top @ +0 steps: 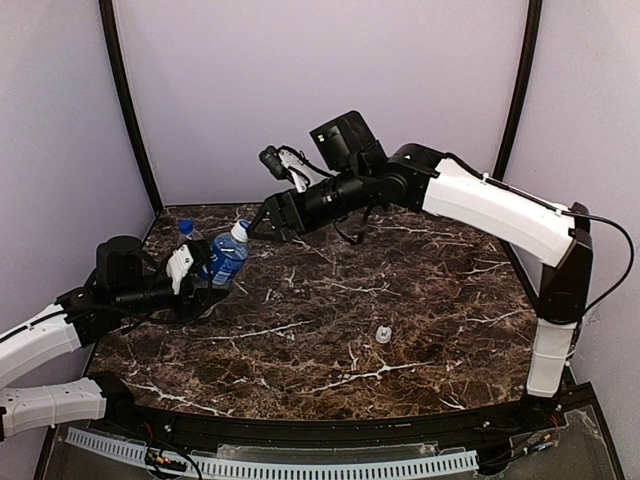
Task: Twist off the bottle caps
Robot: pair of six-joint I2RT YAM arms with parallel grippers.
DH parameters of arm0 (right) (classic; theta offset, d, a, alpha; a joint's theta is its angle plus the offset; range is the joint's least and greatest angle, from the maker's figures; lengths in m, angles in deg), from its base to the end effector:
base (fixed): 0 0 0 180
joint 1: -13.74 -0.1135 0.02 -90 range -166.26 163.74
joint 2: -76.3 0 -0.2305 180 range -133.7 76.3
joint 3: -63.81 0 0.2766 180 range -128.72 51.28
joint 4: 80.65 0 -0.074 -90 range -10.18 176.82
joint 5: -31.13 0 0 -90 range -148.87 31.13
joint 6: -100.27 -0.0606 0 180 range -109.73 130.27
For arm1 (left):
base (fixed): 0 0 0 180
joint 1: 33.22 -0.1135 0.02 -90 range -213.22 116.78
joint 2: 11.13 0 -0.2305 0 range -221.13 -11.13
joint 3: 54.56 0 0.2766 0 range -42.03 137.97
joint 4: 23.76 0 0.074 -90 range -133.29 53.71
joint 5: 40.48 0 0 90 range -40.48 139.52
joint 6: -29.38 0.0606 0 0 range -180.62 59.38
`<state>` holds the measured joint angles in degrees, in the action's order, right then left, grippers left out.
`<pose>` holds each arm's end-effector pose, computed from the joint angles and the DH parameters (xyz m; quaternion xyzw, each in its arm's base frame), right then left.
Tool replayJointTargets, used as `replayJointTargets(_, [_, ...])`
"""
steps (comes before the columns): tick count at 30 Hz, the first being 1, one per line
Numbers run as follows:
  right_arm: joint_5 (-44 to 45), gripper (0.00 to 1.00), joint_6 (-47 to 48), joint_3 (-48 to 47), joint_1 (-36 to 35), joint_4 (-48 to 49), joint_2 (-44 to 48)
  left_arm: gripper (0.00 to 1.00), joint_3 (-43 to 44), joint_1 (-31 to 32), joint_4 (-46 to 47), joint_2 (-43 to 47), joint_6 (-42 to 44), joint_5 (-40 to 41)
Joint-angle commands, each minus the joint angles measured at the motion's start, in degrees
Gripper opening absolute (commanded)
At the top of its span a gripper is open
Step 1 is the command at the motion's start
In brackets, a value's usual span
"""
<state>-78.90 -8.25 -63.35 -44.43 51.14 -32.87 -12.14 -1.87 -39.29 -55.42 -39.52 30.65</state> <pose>0.2312 0.4119 0.3507 -0.3711 0.7738 0.4227 0.2913 0.2091 -0.1503 0.2262 0.4384 0.6703 -0.1838 0.5699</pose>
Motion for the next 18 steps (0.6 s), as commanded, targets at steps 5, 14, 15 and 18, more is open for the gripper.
replayJointTargets(5, [-3.52,0.68,-5.91,-4.94,-1.45,2.40,-3.69,0.41,-1.65,-0.15,2.10,0.20,-1.11,1.07])
replayJointTargets(14, [-3.80,0.37,-4.99,-7.80,-1.59,2.35,-6.73,0.41,-1.87,-0.15,1.64,0.64,-0.79,0.67])
replayJointTargets(15, [-4.06,0.34,-4.87,-7.80,-1.57,2.34,-6.76,0.41,-1.86,-0.15,1.57,0.67,-0.75,0.46])
replayJointTargets(18, [-5.16,0.15,-3.99,-7.88,-1.57,2.10,-7.04,0.41,-2.00,-0.15,1.52,0.78,-0.70,0.20])
